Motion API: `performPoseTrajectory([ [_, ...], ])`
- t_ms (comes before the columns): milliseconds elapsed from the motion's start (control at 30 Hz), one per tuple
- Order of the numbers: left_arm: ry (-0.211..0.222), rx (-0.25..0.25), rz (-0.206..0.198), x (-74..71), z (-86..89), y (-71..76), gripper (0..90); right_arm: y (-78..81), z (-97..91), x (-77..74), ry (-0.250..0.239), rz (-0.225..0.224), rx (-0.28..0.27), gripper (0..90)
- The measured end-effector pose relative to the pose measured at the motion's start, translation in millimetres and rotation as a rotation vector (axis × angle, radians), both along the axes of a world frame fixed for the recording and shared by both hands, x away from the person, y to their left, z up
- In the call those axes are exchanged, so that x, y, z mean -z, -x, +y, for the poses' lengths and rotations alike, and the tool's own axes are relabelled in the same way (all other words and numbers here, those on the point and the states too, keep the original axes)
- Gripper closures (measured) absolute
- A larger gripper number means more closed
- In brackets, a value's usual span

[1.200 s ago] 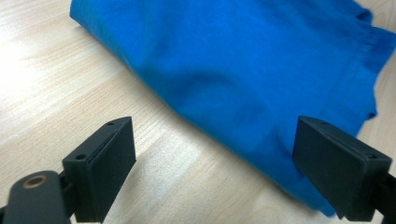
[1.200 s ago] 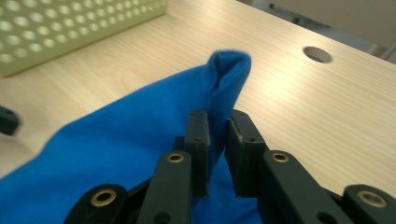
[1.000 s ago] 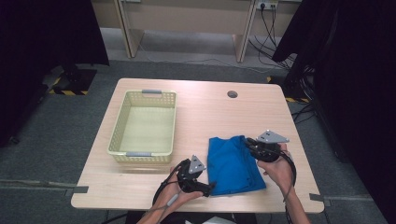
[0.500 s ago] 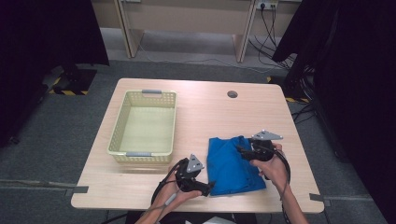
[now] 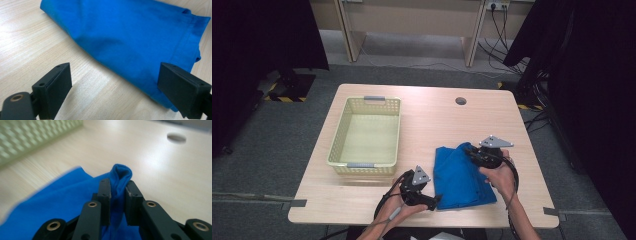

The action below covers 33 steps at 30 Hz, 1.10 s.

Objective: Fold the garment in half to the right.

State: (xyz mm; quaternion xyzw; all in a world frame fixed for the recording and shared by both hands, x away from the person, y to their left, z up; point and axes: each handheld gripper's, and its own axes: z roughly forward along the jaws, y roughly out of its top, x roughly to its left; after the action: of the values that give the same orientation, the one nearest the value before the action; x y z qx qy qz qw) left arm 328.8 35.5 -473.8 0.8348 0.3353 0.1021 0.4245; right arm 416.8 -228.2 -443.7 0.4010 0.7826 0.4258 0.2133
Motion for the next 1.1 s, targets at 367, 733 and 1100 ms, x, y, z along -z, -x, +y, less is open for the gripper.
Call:
performPoseTrajectory([
  [367,-0.046,0.023,0.004,7.7,-10.3,4.0,11.8,-10.9,-23.4,5.2,0.017,0.008,0.063,75.9],
  [733,-0.060,0.033,-0.004,7.4,-12.3,6.2,11.7,-18.7,-28.9,25.8,0.094,0.091,0.147,49.2],
  [1100,-0.033,0.012,-0.009,2.1,-5.5,2.6,11.7,7.7,-28.0,6.0,0.092,0.075,0.143,31.1],
])
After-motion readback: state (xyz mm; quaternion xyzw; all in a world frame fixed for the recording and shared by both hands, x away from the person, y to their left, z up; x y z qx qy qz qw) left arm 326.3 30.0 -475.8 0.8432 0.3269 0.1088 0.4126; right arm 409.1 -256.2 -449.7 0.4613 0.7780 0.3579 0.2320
